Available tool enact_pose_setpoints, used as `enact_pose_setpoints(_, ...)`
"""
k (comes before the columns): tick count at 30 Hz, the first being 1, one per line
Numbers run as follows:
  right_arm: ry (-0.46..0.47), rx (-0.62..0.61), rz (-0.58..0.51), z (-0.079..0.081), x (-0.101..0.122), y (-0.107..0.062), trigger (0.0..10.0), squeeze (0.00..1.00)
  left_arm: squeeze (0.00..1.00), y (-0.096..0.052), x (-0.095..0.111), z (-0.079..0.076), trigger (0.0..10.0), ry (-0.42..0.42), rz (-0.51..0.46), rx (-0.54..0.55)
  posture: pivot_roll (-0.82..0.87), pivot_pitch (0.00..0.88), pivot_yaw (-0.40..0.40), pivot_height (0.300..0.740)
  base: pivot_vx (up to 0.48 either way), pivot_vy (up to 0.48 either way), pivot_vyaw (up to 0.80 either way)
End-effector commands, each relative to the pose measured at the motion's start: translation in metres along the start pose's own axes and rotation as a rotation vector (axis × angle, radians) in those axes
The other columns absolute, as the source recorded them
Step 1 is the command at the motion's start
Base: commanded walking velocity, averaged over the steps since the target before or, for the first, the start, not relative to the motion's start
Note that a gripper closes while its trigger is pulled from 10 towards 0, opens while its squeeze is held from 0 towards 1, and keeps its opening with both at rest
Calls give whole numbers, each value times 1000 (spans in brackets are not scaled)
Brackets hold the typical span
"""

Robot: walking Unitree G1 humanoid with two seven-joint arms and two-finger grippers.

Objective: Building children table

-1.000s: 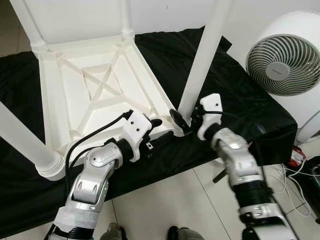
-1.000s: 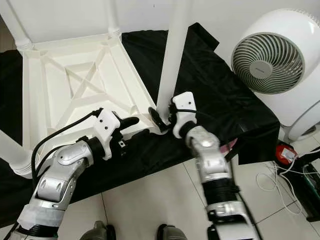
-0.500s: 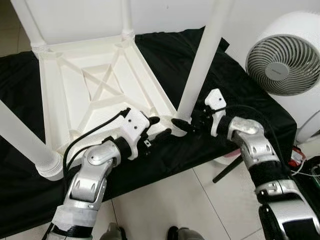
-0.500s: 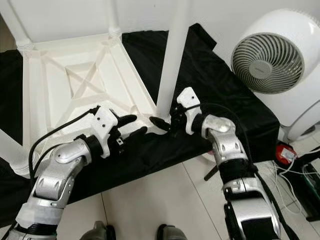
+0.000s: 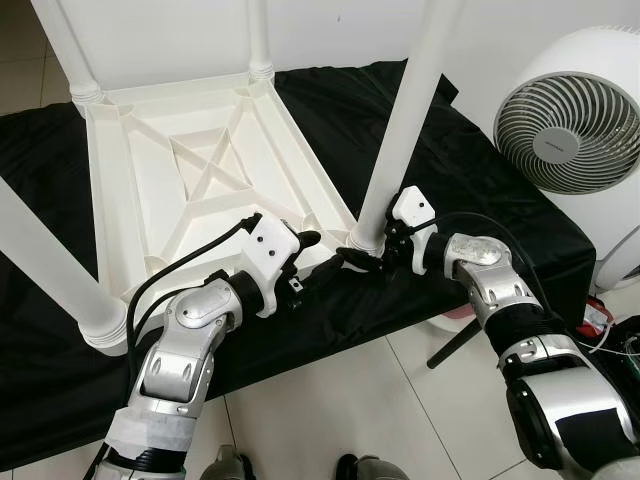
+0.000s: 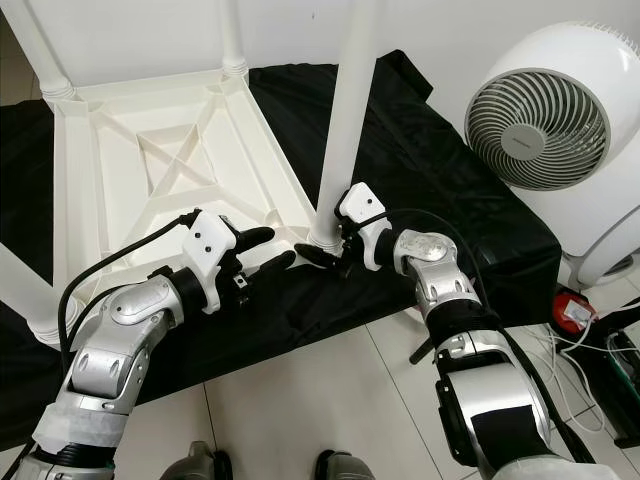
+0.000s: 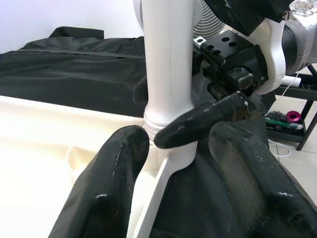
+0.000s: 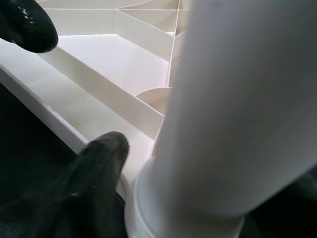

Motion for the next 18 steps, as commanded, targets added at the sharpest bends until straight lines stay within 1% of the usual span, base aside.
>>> enact_pose_setpoints(1,3,24,-11,4,-4,0,0,0,0,0,-3,3,10000,-1,8,68,11,79,-10,740,0,0,0)
enact_pose_setpoints(6,0,34,-16,10,-12,-5,0,0,0,-3,-5,0,10000,-7,15,63,12,87,-12,740,0,0,0)
enact_pose_setpoints(9,0,33,-17,10,-12,-5,0,0,0,-3,-5,-1,10000,-7,15,63,12,87,-12,740,0,0,0)
enact_pose_setpoints(11,13,-4,-15,10,-14,-7,0,0,0,-4,-5,-1,10000,-8,17,67,14,95,-24,740,0,0,0)
enact_pose_setpoints(12,23,-31,6,10,-17,-8,10000,0,0,-4,-5,-1,10000,-11,18,71,18,101,-28,740,0,0,0)
enact_pose_setpoints(15,43,-86,29,8,-23,-10,10000,0,0,-5,-6,-1,10000,-13,20,76,20,101,-33,740,0,0,0)
enact_pose_setpoints(16,54,-131,29,6,-23,-11,10000,0,0,-6,-6,-1,10000,-15,21,77,22,113,-35,740,0,0,0)
enact_pose_setpoints(17,54,-131,29,6,-23,-11,10000,0,0,-6,-6,-1,10000,-15,21,77,22,113,-35,740,0,0,0)
enact_pose_setpoints(18,70,-188,23,5,-22,-11,10000,0,0,-7,-6,-1,10000,-20,22,81,21,121,-32,740,0,0,0)
Point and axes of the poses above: a point about 5 cm out from each wrist's last joint towards the gripper, its own y axis pointing out of the wrist towards the gripper, its own x axis along the axis of the wrist's last joint, z = x × y, the point moved 1 cm from there along y, pointing out of the wrist towards the gripper, and after that the axes turned 2 degrees about y, right-handed, at the moved point
